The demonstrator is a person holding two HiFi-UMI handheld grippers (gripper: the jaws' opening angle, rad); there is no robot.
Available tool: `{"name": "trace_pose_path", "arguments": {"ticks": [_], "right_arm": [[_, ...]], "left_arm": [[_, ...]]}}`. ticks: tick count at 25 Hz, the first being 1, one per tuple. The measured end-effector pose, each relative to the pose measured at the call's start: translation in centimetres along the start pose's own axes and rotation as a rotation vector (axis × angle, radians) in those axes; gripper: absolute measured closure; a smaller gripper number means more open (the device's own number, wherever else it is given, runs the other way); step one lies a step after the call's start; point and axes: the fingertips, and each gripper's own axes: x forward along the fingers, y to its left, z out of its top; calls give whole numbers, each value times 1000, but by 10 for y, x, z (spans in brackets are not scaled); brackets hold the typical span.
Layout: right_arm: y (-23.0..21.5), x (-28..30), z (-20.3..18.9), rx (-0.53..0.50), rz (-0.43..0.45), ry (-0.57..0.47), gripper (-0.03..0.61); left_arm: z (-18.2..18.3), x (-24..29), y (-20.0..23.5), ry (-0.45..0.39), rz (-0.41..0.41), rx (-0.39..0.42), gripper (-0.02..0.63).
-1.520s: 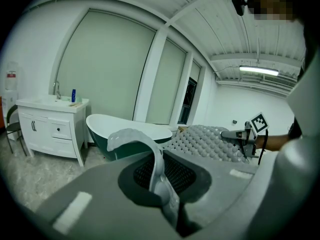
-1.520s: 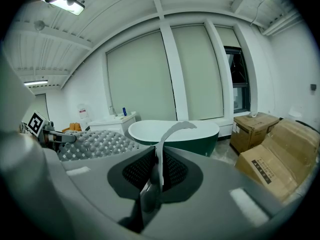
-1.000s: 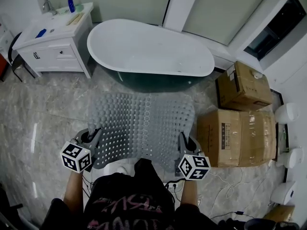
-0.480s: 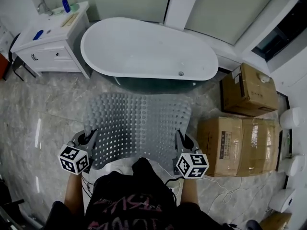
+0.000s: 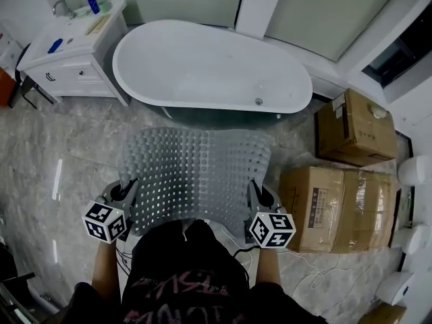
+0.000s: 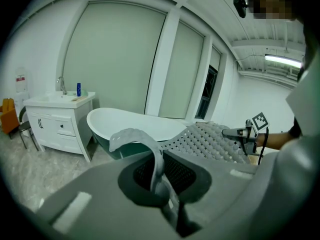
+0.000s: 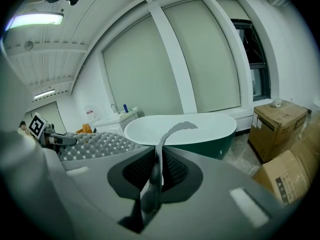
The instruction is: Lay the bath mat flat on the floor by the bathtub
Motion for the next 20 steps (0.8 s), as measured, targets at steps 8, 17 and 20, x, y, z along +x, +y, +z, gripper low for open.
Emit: {"name": "trace_pose_path", "arguments": {"ticks": [8,17,20], "right_arm": [[12,8,10,-1,-7,-12,526],[35,12,12,-11,-50,-20,526],[39,12,11,-17,-64,-14,526]], "left_arm": [[8,1,13,-10,-10,14,594],[14,-2,41,-13,-40,21,594],[12,-1,45,-7,-54,23,594]]}}
